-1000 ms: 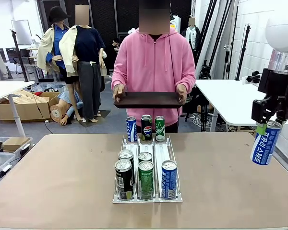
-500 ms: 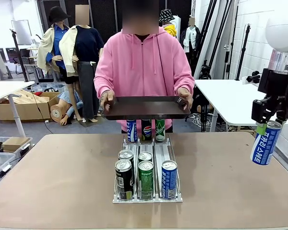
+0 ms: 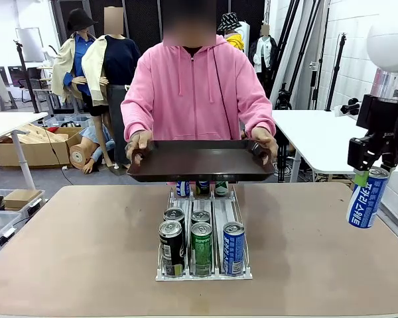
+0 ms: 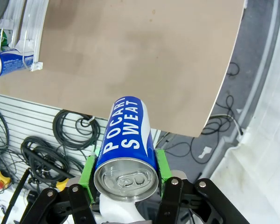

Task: Retrieve and hand over the desired beverage to the person.
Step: Place the picked can on the Handle tray extended by the person.

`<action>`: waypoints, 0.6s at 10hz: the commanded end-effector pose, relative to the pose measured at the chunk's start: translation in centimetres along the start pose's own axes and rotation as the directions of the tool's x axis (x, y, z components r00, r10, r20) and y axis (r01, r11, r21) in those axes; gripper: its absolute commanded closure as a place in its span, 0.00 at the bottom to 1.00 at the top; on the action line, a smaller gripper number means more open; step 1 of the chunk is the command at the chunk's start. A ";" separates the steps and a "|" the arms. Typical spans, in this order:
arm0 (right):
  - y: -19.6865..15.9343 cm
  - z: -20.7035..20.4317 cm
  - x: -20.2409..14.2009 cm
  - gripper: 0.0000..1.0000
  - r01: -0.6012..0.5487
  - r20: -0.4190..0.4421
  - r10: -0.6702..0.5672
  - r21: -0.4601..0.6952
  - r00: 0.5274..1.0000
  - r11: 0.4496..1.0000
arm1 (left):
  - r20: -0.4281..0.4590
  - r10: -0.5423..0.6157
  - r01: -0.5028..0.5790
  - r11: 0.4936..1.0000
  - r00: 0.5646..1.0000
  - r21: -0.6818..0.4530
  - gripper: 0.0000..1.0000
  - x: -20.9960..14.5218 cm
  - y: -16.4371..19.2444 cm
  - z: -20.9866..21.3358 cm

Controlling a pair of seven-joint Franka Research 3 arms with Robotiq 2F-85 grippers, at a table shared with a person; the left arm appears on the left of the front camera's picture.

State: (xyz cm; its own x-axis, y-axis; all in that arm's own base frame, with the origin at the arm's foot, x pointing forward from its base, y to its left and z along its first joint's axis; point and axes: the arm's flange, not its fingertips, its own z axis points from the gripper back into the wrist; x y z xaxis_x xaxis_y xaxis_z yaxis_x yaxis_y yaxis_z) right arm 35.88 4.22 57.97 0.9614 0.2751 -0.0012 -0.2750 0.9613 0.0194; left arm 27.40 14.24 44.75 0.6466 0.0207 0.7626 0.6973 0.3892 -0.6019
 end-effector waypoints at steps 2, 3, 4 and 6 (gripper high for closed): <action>0.0 0.1 -0.2 1.00 0.010 0.002 -0.010 -0.001 1.000 1.000 | 0.013 -0.005 0.005 1.000 1.000 -0.010 0.00 0.0 -0.2 0.2; 0.0 0.1 -0.2 1.00 0.010 0.002 -0.010 -0.001 1.000 1.000 | 0.013 -0.005 0.005 1.000 1.000 -0.010 0.00 0.0 -0.2 0.2; 0.0 0.1 -0.2 1.00 0.010 0.002 -0.010 -0.001 1.000 1.000 | 0.013 -0.005 0.005 1.000 1.000 -0.010 0.00 0.0 -0.2 0.2; 0.4 0.5 0.1 1.00 -0.002 -0.012 0.002 -0.015 1.000 1.000 | 0.013 -0.005 0.005 1.000 1.000 -0.010 0.00 0.0 -0.2 0.2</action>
State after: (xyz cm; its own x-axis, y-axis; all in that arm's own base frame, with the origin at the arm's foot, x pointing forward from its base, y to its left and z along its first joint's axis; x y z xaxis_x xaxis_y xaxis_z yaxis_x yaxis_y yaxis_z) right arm 35.87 4.35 57.94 0.9608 0.2774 -0.0031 -0.2773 0.9606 0.0180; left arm 27.40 14.24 44.75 0.6466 0.0207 0.7626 0.6974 0.3892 -0.6019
